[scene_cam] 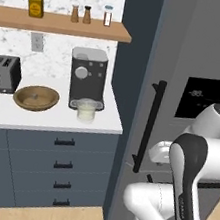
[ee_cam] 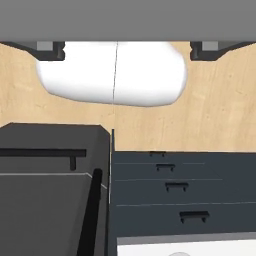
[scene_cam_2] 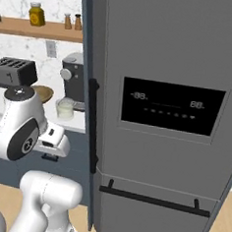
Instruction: Grab a lemon wedge from the fridge and one ice cube from the ice bowl, and put them in the glass of lemonade.
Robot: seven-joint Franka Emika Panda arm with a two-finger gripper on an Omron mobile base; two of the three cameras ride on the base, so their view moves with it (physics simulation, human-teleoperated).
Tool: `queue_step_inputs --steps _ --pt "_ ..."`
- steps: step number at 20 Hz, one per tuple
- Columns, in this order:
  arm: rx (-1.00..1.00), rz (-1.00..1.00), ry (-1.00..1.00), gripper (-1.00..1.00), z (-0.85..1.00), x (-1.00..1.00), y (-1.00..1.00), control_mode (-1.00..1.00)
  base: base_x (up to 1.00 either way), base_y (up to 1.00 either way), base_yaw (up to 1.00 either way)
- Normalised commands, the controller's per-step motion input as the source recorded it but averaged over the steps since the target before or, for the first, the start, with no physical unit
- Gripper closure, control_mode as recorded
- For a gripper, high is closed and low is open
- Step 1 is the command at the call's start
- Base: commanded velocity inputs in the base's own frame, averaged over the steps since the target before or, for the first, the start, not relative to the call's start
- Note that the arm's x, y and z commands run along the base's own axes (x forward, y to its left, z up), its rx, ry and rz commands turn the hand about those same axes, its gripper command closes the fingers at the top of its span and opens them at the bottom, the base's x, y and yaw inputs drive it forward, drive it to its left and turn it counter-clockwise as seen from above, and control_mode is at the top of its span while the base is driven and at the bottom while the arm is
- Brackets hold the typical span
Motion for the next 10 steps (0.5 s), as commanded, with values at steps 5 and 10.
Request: queue_step_inputs --steps 5,10 --pt "0.0 0.0 0.0 -1.0 0.0 0.0 0.0 1.0 -0.45 -0.13 0.0" --pt "0.0 0.0 0.0 -1.0 0.0 0.16 0.0 -1.0 0.07 0.0 0.0"
